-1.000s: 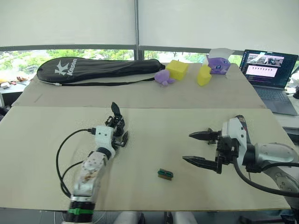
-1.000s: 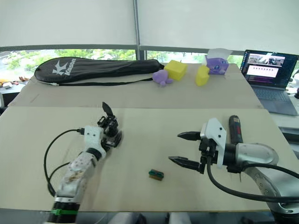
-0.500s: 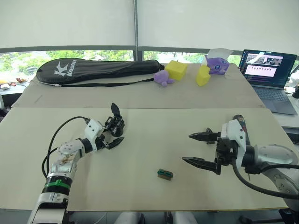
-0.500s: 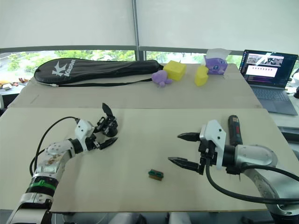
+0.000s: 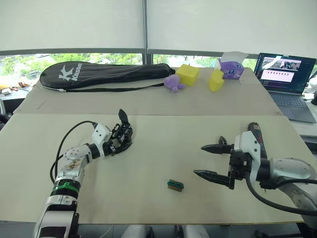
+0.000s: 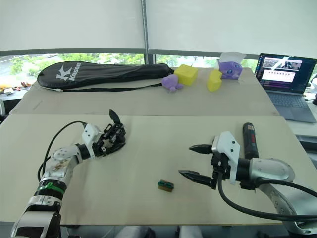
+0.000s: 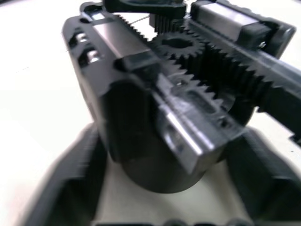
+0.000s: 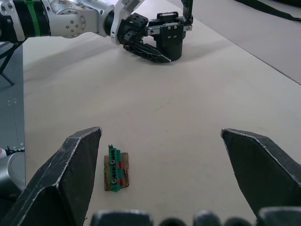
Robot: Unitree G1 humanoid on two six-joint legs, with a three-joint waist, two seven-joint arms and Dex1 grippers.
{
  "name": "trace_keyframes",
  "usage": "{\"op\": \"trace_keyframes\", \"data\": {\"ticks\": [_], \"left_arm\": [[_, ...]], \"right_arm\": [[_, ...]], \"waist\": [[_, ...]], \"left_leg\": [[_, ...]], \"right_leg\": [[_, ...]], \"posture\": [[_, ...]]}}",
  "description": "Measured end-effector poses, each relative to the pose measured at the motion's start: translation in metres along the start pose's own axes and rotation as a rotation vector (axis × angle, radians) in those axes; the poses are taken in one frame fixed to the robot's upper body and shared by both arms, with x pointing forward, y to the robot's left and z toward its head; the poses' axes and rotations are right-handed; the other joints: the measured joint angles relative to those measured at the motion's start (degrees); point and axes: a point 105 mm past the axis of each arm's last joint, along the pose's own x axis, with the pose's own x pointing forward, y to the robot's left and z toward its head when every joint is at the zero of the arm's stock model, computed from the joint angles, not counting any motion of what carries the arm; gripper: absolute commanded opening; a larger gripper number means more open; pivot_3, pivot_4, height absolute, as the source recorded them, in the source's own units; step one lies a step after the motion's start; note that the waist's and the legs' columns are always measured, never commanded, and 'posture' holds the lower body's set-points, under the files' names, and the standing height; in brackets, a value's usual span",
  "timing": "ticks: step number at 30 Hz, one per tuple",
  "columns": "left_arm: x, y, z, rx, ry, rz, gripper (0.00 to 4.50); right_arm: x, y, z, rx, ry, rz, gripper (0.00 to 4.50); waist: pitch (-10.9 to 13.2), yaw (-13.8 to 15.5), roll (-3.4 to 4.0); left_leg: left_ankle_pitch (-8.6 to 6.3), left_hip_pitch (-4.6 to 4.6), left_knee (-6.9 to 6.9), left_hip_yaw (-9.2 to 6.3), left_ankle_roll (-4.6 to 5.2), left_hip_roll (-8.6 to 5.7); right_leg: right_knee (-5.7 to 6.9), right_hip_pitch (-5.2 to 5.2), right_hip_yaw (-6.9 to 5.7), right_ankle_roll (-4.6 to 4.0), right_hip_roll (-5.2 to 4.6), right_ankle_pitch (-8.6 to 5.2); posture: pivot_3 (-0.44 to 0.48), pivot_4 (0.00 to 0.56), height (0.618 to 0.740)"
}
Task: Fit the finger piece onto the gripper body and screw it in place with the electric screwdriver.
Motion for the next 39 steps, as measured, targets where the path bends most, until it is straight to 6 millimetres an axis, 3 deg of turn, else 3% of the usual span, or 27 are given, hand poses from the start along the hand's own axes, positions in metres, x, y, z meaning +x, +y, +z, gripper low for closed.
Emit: {"op": "trace_keyframes", "data": {"ticks": [4, 7, 13, 15, 21, 31, 33, 36, 39], "left_arm": [[-0.007, -0.009, -0.002, 0.015, -0.009, 0.007, 2.32], [-0.004, -0.035, -0.001, -0.004, -0.055, 0.021, 2.32], [0.032, -0.101, 0.017, -0.133, -0.098, 0.029, 2.32], [0.041, -0.112, 0.026, -0.144, -0.095, 0.035, 2.32], [0.063, -0.107, 0.044, -0.133, -0.082, 0.186, 2.32], [0.074, -0.114, 0.026, -0.100, 0.006, 0.242, 2.32], [0.074, -0.114, 0.025, -0.100, 0.002, 0.239, 3.36], [0.068, -0.117, 0.021, -0.103, 0.003, 0.211, 4.47], [0.050, -0.121, 0.015, -0.106, 0.017, 0.156, 4.47]], "right_arm": [[0.001, -0.003, 0.005, -0.016, -0.015, -0.017, 4.50], [0.000, -0.003, 0.003, -0.007, -0.019, -0.031, 4.50], [0.001, 0.013, 0.001, -0.006, -0.017, -0.032, 4.50], [0.000, 0.018, -0.002, 0.002, -0.009, -0.030, 4.50], [-0.001, 0.018, -0.006, 0.010, 0.004, -0.056, 4.50], [-0.001, 0.014, -0.007, -0.014, 0.018, -0.092, 4.50], [-0.001, 0.014, -0.008, -0.013, 0.019, -0.092, 4.50], [-0.001, 0.014, -0.008, -0.013, 0.019, -0.091, 4.50], [-0.001, 0.013, -0.007, -0.018, 0.020, -0.095, 4.50]], "waist": [[0.00, -0.26, 0.01], [0.00, -0.39, 0.01], [0.03, 1.37, -0.05], [0.03, 1.11, -0.04], [0.03, 0.64, -0.05], [0.04, 0.97, -0.06], [0.04, 0.96, -0.06], [0.03, 0.87, -0.04], [0.00, 0.59, 0.00]], "left_leg": [[0.00, 0.01, -0.08, 0.01, 0.00, 0.00], [-0.02, 0.01, -0.12, 0.01, 0.03, 0.00], [-0.03, -0.45, 0.35, -0.14, 0.05, -0.03], [-0.04, -0.47, 0.44, -0.15, 0.06, -0.02], [-0.03, -0.45, 0.37, -0.15, 0.07, 0.01], [-0.05, -0.53, 0.45, -0.18, 0.10, -0.01], [-0.05, -0.53, 0.45, -0.19, 0.09, -0.01], [-0.05, -0.50, 0.44, -0.19, 0.10, -0.01], [-0.05, -0.42, 0.40, -0.19, 0.09, 0.00]], "right_leg": [[-0.04, -0.02, 0.03, 0.00, 0.00, 0.00], [-0.07, -0.03, 0.06, 0.00, 0.00, 0.00], [-0.03, -0.10, 0.04, 0.03, 0.00, 0.02], [0.04, -0.13, 0.05, 0.03, 0.03, 0.02], [0.06, -0.17, 0.05, 0.03, 0.09, 0.02], [0.01, -0.17, 0.04, 0.03, 0.08, 0.02], [0.02, -0.17, 0.04, 0.03, 0.07, 0.02], [0.02, -0.16, 0.04, 0.02, 0.07, 0.02], [0.03, -0.15, 0.05, 0.01, 0.08, 0.01]], "posture": [[0.000, 0.150, 0.740], [0.000, 0.150, 0.740], [0.000, 0.150, 0.740], [0.000, 0.150, 0.740], [0.000, 0.150, 0.740], [0.000, 0.150, 0.740], [0.000, 0.150, 0.740], [0.000, 0.150, 0.740], [0.000, 0.150, 0.740]]}}
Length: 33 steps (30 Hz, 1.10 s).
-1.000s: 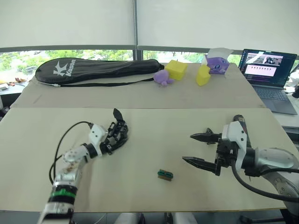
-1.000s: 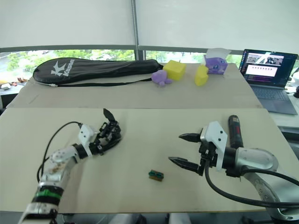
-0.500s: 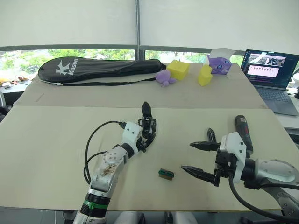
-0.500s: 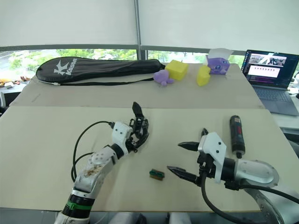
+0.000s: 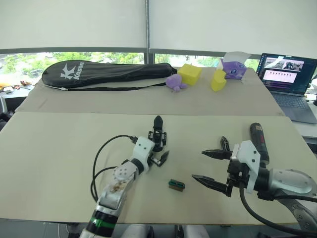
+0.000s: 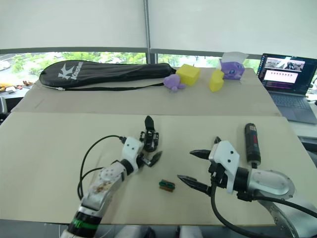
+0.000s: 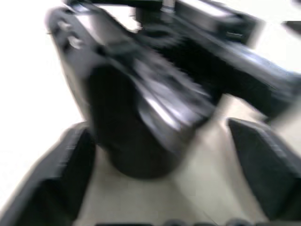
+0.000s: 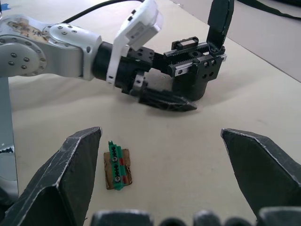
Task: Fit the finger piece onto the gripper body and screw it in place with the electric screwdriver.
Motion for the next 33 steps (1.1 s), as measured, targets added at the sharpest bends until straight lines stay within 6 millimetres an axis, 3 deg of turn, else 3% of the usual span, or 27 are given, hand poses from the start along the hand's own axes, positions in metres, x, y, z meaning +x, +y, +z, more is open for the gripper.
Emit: {"op": "trace_keyframes", "data": {"ticks": [8, 11, 16, 19, 22, 28, 33], "left_arm": [[-0.058, 0.027, -0.005, 0.020, 0.125, -0.261, 4.47], [-0.078, 0.037, 0.034, 0.069, 0.117, -0.436, 4.47], [-0.094, 0.017, 0.100, 0.160, 0.040, -0.702, 4.47], [-0.095, 0.008, 0.126, 0.192, -0.005, -0.785, 4.47], [-0.095, 0.001, 0.150, 0.233, -0.065, -0.835, 4.47], [-0.091, -0.009, 0.161, 0.231, -0.103, -0.867, 4.47], [-0.091, -0.013, 0.163, 0.231, -0.110, -0.874, 4.47]], "right_arm": [[-0.022, -0.022, 0.007, 0.016, 0.114, -0.027, 4.50], [-0.037, -0.053, 0.010, 0.118, 0.246, -0.112, 4.50], [-0.043, -0.089, 0.015, 0.312, 0.407, -0.215, 4.50], [-0.035, -0.110, 0.014, 0.491, 0.471, -0.273, 4.50], [-0.030, -0.127, -0.003, 0.607, 0.586, -0.340, 4.50], [-0.012, -0.136, -0.036, 0.736, 0.747, -0.373, 4.50], [-0.006, -0.146, -0.047, 0.778, 0.791, -0.435, 4.50]], "waist": [[-0.06, -0.15, 0.16], [0.01, -0.28, 0.19], [0.03, -0.68, 0.19], [0.08, -1.39, 0.11], [0.08, -1.45, 0.11], [0.09, -1.60, 0.12], [0.09, -1.62, 0.13]], "left_leg": [[-0.01, 0.06, -0.03, 0.01, 0.02, 0.02], [-0.02, -0.07, 0.07, -0.02, 0.04, 0.02], [-0.05, -0.15, 0.03, 0.00, 0.08, -0.01], [-0.04, -0.22, 0.11, 0.01, 0.07, -0.01], [-0.03, -0.20, 0.05, 0.01, 0.07, -0.01], [-0.02, -0.30, 0.14, 0.00, 0.05, -0.02], [0.06, -0.29, 0.17, -0.04, -0.11, -0.03]], "right_leg": [[0.01, 0.01, -0.01, -0.03, 0.01, -0.02], [-0.01, -0.03, -0.07, -0.06, -0.02, -0.02], [-0.15, -0.03, -0.12, -0.07, -0.05, -0.02], [-0.12, -0.03, -0.11, -0.12, -0.07, 0.02], [-0.11, -0.07, -0.14, -0.17, -0.06, 0.02], [-0.10, -0.10, -0.30, -0.18, -0.07, 0.02], [-0.05, -0.08, -0.37, -0.18, -0.06, 0.02]], "posture": [[0.000, 0.150, 0.740], [0.000, 0.150, 0.740], [0.000, 0.150, 0.740], [0.000, 0.150, 0.740], [0.000, 0.150, 0.740], [0.000, 0.150, 0.740], [0.000, 0.150, 0.740]]}}
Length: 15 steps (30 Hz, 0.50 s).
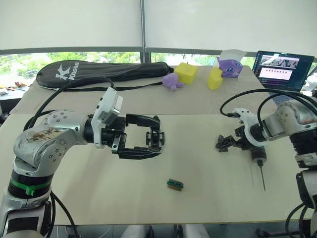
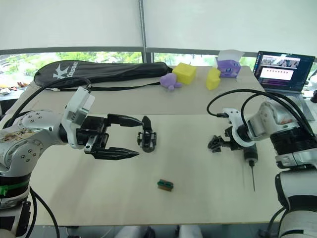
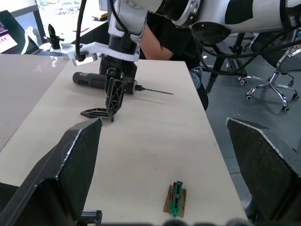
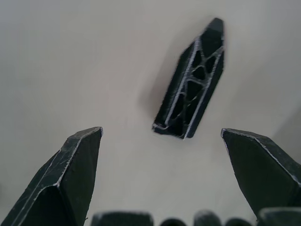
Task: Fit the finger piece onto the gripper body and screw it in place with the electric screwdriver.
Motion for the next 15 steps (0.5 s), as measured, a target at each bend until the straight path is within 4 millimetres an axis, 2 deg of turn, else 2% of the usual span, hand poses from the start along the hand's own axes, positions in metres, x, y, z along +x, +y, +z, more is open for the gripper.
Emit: {"op": "trace_keyframes", "data": {"ticks": [5, 8, 9, 10, 15], "left_arm": [[0.002, 0.002, 0.003, 0.011, -0.004, 0.012, 4.47], [0.004, 0.002, 0.001, 0.007, 0.000, 0.014, 4.47], [0.004, 0.002, 0.001, 0.007, 0.000, 0.016, 4.50], [0.004, 0.002, 0.001, 0.009, -0.001, 0.017, 4.50], [0.004, 0.004, 0.002, 0.021, 0.002, 0.036, 4.50]], "right_arm": [[0.018, 0.005, 0.004, 0.005, 0.018, 0.014, 4.50], [0.020, 0.002, 0.011, -0.010, -0.012, -0.002, 4.50], [0.021, 0.000, 0.012, -0.011, -0.015, -0.007, 3.97], [0.022, -0.002, 0.012, -0.018, -0.016, -0.016, 3.76], [0.024, -0.007, 0.013, -0.058, -0.022, -0.034, 1.97]], "waist": [[0.00, -0.40, 0.02], [0.00, -0.72, 0.02], [0.00, -0.74, 0.02], [0.00, -0.82, 0.02], [0.00, -1.24, 0.03]], "left_leg": [[0.03, 0.00, -0.01, -0.07, -0.06, 0.00], [0.05, 0.00, 0.00, -0.13, -0.08, -0.01], [0.05, 0.00, 0.00, -0.15, -0.10, -0.01], [0.05, 0.02, 0.00, -0.19, -0.10, -0.01], [0.09, 0.06, -0.01, -0.18, -0.17, -0.01]], "right_leg": [[0.01, 0.00, -0.17, 0.00, 0.01, 0.00], [0.01, 0.05, -0.45, -0.01, -0.01, 0.00], [0.00, 0.05, -0.50, -0.01, -0.01, 0.00], [0.00, 0.09, -0.53, -0.01, -0.01, 0.00], [0.00, 0.10, -0.57, -0.01, -0.01, 0.00]], "posture": [[0.000, 0.150, 0.740], [0.000, 0.150, 0.740], [0.000, 0.150, 0.740], [0.000, 0.150, 0.740], [0.000, 0.150, 0.740]]}}
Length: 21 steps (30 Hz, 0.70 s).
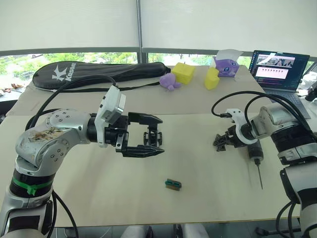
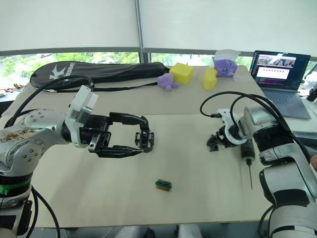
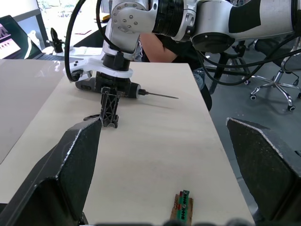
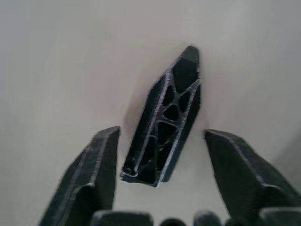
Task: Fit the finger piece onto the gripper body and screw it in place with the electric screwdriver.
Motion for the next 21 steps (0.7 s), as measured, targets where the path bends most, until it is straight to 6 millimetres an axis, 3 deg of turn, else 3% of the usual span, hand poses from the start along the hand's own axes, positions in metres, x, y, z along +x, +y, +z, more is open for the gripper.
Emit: {"op": "trace_keyframes", "data": {"ticks": [3, 7, 9, 11, 14, 18, 21], "left_arm": [[-0.001, 0.003, -0.002, 0.008, 0.013, 0.026, 4.50], [-0.004, 0.012, -0.009, -0.023, 0.015, 0.078, 4.50], [-0.001, 0.020, -0.008, -0.056, -0.034, 0.133, 4.50], [0.004, 0.033, -0.010, -0.131, -0.091, 0.215, 4.50], [0.008, 0.053, -0.006, -0.238, -0.189, 0.337, 4.50], [0.020, 0.081, -0.005, -0.388, -0.286, 0.510, 4.50], [0.035, 0.090, -0.001, -0.469, -0.345, 0.547, 4.50]], "right_arm": [[0.000, -0.003, -0.001, -0.026, -0.008, 0.005, 1.11], [-0.005, 0.005, 0.004, -0.143, -0.074, 0.090, 1.11], [-0.016, 0.015, 0.017, -0.247, -0.190, 0.157, 1.11], [-0.040, 0.035, 0.040, -0.377, -0.362, 0.219, 1.11], [-0.064, 0.056, 0.050, -0.532, -0.553, 0.229, 1.11], [-0.072, 0.101, 0.053, -0.681, -0.782, 0.225, 1.11], [-0.080, 0.127, 0.052, -0.756, -0.907, 0.214, 1.11]], "waist": [[0.00, -0.02, 0.00], [0.08, 0.00, 0.13], [0.13, 0.20, 0.22], [0.14, 0.18, 0.24], [0.15, 0.75, 0.22], [0.15, 1.32, 0.21], [0.15, 1.54, 0.21]], "left_leg": [[0.03, 0.00, -0.01, -0.03, -0.05, 0.01], [0.03, 0.00, -0.01, -0.06, -0.06, 0.01], [0.03, 0.00, 0.00, -0.10, -0.06, 0.01], [0.04, -0.01, 0.00, -0.15, -0.07, 0.01], [0.05, -0.02, 0.04, -0.34, -0.10, 0.02], [0.08, -0.01, 0.11, -0.27, -0.15, 0.00], [0.09, -0.01, 0.11, -0.29, -0.17, -0.01]], "right_leg": [[0.01, -0.01, 0.00, -0.01, 0.00, -0.01], [0.02, -0.02, 0.01, -0.02, 0.00, -0.01], [0.00, -0.01, 0.04, -0.01, -0.02, -0.01], [0.04, -0.02, 0.05, -0.01, -0.02, -0.01], [0.08, 0.00, -0.02, 0.00, -0.01, -0.01], [0.20, -0.03, 0.06, 0.01, -0.02, 0.00], [0.22, -0.05, 0.02, 0.01, 0.01, 0.00]], "posture": [[0.000, 0.150, 0.740], [0.000, 0.150, 0.740], [0.000, 0.150, 0.740], [0.000, 0.150, 0.740], [0.000, 0.150, 0.740], [0.000, 0.150, 0.740], [0.000, 0.150, 0.740]]}}
